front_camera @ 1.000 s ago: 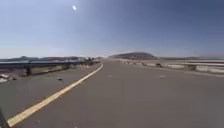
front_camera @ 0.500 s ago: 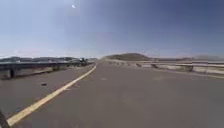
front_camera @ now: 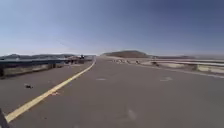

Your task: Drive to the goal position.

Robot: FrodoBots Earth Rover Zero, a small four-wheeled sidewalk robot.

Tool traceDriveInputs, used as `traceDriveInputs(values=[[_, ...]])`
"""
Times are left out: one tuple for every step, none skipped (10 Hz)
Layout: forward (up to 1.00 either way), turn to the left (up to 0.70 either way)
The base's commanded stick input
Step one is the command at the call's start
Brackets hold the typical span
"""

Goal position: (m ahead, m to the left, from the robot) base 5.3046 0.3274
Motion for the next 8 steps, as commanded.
traceDriveInputs(values=[[1.00,0.00],[1.00,0.00],[1.00,0.00],[1.00,0.00],[1.00,0.00],[1.00,0.00],[1.00,0.00],[1.00,0.00]])
